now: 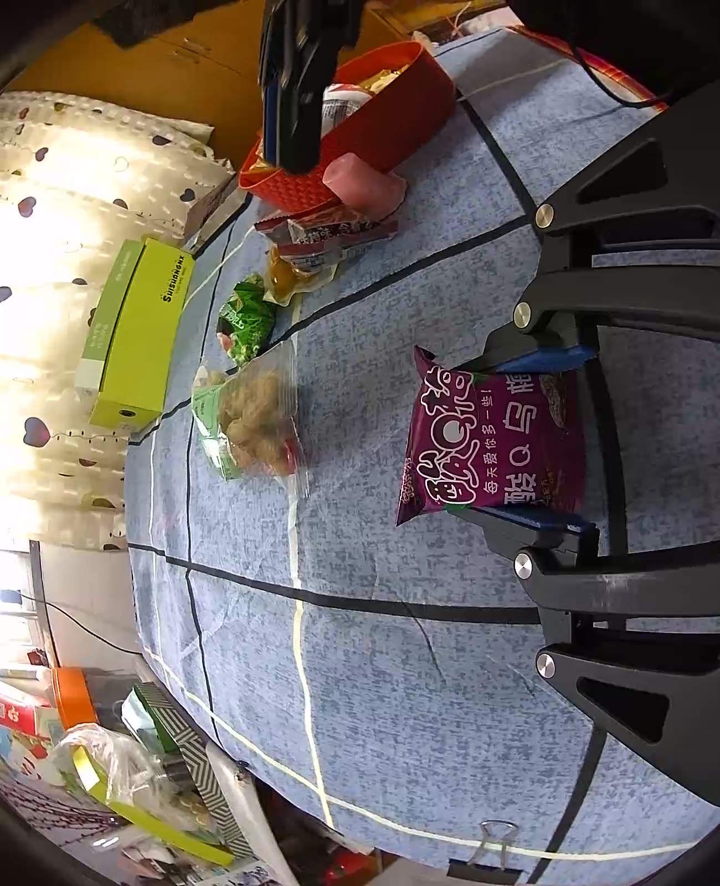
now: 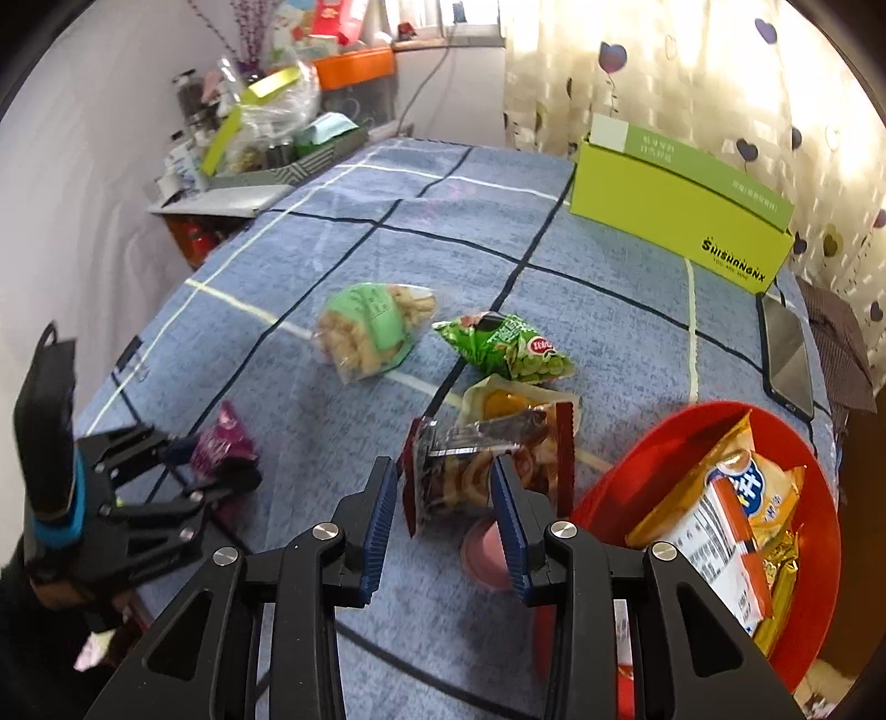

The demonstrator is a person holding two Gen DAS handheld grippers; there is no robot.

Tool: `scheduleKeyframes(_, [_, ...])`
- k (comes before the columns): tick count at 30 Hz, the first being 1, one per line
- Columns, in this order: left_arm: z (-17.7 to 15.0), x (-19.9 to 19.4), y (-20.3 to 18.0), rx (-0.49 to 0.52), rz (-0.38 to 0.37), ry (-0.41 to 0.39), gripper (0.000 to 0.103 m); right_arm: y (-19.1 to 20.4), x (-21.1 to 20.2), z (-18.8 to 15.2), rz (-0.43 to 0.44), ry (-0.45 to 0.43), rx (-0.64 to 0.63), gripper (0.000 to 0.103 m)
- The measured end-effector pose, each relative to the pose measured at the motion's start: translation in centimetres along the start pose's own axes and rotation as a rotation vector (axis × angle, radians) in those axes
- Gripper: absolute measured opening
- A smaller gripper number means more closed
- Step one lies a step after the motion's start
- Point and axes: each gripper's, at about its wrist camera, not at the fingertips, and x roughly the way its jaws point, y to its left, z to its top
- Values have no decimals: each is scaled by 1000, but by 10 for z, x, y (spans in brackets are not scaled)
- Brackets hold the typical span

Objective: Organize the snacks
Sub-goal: 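Grasp the clear green-labelled cookie bag with the right tool while the left tool holds the purple bag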

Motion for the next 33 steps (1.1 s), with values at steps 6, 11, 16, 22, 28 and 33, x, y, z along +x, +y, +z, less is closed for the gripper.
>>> scheduleKeyframes(6, [-2,-3,9,-15,-18,-11,40,13,16,22,85,8,48,48])
scheduleKeyframes(11, [-4,-7,19,-40,-24,-21,40,28,44,44,145,37,109,59])
scheduleKeyframes(16, [-6,-12,31,-75,-17,-32,40,43,73,62,133,35,160,62])
scheduleKeyframes(22, [-9,-18,47,-114,3,-48,40,64,94,75,-21,25,118,66])
scheduleKeyframes(28, [-10,-18,59,-139,-1,-55,40,76,113,81,-166,31,67,67])
scheduleKeyframes(33, [-9,-18,65,-154,-4,-60,40,69,116,76,-185,32,56,57])
